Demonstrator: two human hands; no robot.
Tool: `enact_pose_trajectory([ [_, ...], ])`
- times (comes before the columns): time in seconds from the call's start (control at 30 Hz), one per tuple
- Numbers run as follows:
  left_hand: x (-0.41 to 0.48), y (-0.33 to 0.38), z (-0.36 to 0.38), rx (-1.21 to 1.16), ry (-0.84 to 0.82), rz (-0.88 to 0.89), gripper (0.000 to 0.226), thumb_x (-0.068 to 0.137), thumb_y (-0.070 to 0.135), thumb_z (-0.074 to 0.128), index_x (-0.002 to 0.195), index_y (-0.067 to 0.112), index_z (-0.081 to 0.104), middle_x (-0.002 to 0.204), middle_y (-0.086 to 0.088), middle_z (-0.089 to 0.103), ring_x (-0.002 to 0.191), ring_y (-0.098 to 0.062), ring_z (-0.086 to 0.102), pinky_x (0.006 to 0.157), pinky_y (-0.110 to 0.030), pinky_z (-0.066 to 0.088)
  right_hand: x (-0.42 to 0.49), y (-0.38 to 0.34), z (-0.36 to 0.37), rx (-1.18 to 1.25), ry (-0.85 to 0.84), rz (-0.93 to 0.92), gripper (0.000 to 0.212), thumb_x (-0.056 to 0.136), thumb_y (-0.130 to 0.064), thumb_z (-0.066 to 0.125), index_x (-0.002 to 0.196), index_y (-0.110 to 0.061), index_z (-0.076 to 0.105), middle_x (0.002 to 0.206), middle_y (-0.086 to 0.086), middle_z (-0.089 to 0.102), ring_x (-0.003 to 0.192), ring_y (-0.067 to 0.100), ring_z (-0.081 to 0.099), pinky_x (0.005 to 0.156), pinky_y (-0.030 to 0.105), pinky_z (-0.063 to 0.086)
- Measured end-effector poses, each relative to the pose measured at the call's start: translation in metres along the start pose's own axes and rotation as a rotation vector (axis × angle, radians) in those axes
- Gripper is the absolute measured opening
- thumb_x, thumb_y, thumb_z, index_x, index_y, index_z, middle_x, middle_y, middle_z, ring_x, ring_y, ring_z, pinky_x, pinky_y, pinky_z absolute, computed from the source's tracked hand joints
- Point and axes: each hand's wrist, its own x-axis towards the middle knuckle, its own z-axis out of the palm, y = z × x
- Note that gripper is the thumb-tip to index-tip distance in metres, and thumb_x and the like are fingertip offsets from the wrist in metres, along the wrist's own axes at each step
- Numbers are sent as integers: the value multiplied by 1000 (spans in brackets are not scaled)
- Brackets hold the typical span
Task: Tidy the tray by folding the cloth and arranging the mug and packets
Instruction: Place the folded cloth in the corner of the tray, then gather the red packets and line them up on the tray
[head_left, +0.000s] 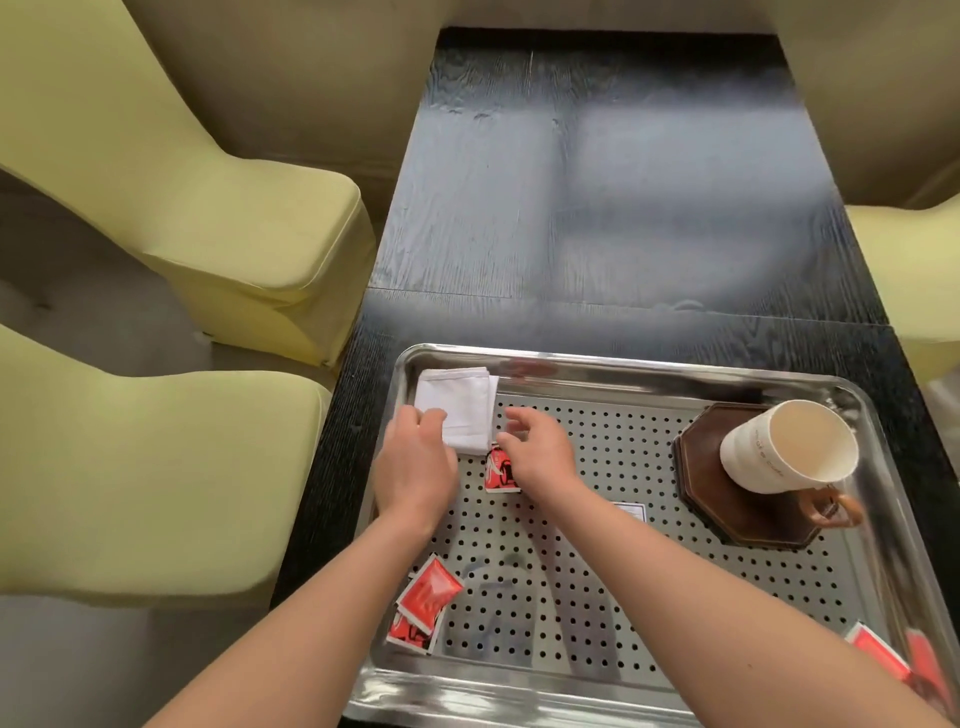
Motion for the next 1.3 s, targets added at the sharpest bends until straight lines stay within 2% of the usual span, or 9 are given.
enact_pose_trajectory([
  [0.1, -23, 3, 1, -100, -36, -7, 32, 90, 16, 58, 121, 20, 62, 114, 0, 58, 98, -14, 54, 74, -28, 49, -11, 13, -8, -97, 21, -33, 33, 98, -16, 55, 130, -19, 64, 129, -1, 65, 118, 17, 59, 100, 34, 46],
  [0.23, -71, -11, 4, -170, -175, 1, 42, 88, 17, 57, 130, 22, 59, 120, 3, 57, 108, -12, 53, 90, -31, 49, -39, 27, -26, -123, 4, -80, 28, 98, -17, 54, 123, -21, 67, 123, -6, 66, 114, 14, 58, 95, 31, 46],
  [0.37, -115, -29, 10, -108, -318, -88, 56, 88, 23, 58, 143, 23, 44, 134, 0, 50, 121, -15, 45, 99, -32, 43, -86, 55, -49, -23, -5, -70, 27, 97, -16, 60, 122, -21, 67, 114, -13, 68, 100, 4, 62, 91, 27, 53],
  [0.5, -133, -27, 13, 42, -364, -109, 56, 86, 35, 60, 139, 28, 43, 133, 1, 45, 113, -13, 39, 99, -37, 43, -137, 104, -85, -35, 68, -3, 27, 94, -18, 64, 121, -24, 68, 107, -17, 67, 98, -3, 60, 85, 23, 51],
  [0.6, -140, -26, 13, 119, -339, -104, 54, 85, 40, 59, 137, 35, 45, 135, -1, 43, 119, -20, 39, 98, -43, 41, -168, 146, -127, -171, 185, 63, 31, 93, -18, 65, 124, -22, 67, 114, -10, 67, 105, 7, 60, 88, 28, 48],
  [0.67, -143, -28, 12, 144, -343, -109, 58, 84, 40, 60, 139, 37, 43, 139, -4, 40, 123, -24, 38, 99, -45, 42, -182, 168, -154, -294, 244, 109, 34, 93, -18, 65, 127, -20, 66, 124, -2, 67, 117, 17, 58, 99, 39, 49],
  [0.83, -149, -27, 10, 141, -373, -141, 62, 87, 38, 61, 144, 39, 37, 140, -9, 37, 125, -27, 37, 100, -47, 44, -194, 201, -190, -511, 332, 164, 43, 91, -19, 67, 133, -21, 61, 136, 1, 61, 133, 27, 46, 118, 48, 29],
  [1.13, -146, -25, 11, 168, -398, -178, 60, 89, 38, 59, 145, 39, 39, 133, -14, 39, 119, -29, 38, 98, -48, 44, -192, 223, -197, -640, 242, 274, 66, 93, -33, 65, 152, -31, 34, 159, 1, 35, 146, 30, 27, 116, 50, 32],
  [1.3, -144, -19, 16, 81, -418, -216, 58, 88, 32, 56, 144, 34, 44, 127, -15, 40, 116, -32, 37, 100, -44, 39, -191, 227, -192, -641, 195, 295, 69, 89, -30, 71, 150, -30, 38, 155, 1, 35, 139, 31, 32, 114, 50, 36],
])
